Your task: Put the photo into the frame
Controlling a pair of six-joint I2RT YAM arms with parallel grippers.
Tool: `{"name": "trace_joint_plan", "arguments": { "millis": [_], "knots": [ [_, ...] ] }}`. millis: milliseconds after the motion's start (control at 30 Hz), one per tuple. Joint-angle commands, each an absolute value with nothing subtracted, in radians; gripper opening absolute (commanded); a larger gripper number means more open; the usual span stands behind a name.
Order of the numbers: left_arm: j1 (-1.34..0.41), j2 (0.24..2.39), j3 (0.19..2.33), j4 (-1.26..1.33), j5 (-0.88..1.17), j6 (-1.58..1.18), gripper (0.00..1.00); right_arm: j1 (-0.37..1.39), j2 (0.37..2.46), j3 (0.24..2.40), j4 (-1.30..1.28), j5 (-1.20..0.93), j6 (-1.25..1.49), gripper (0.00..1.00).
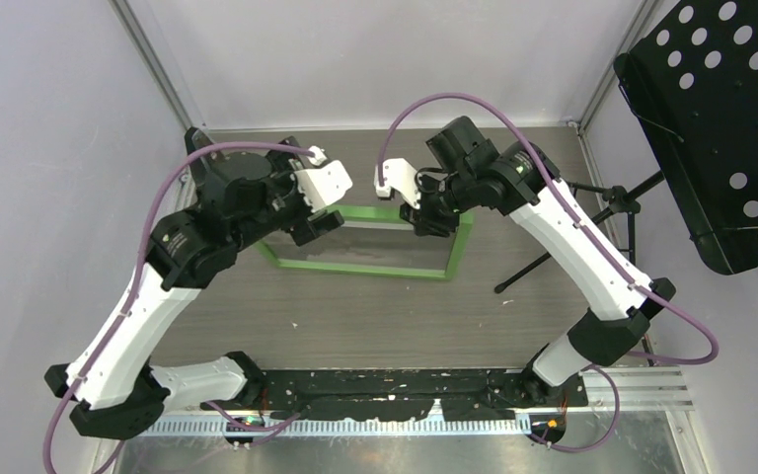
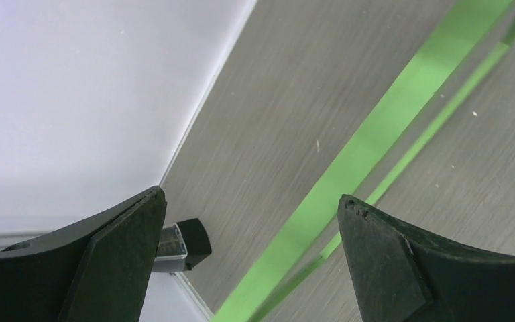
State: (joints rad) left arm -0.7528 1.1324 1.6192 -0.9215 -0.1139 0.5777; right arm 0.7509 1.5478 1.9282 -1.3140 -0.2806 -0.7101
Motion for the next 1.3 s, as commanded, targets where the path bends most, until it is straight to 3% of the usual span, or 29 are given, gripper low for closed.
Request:
{"name": "trace_joint_plan", "arguments": {
  "millis": [0,300,633,867,1267],
  "knots": [
    [-0.724,1.073,1.622,-0.809,-0.175,0.511,1.00,0.705,1.551,2.035,-1.260,-0.356,-0.595,0.05],
    [-0.713,1.020,1.539,-0.771,-0.200,0.484,1.00,0.564,1.596,2.048,-1.229,-0.473,-0.465,0.05],
    [-0.713,1.025,1.487,-0.750,-0.187,0.468,1.00,0.341,1.595,1.923,-1.096,-0.639,-0.312,0.05],
    [-0.712,1.026,1.446,-0.732,-0.183,0.458,1.00,0.244,1.566,1.691,-0.907,-0.732,-0.194,0.05],
    [-0.712,1.021,1.339,-0.707,-0.182,0.434,1.00,0.150,1.530,1.174,-0.331,-0.898,0.092,0.05]
  ]
}}
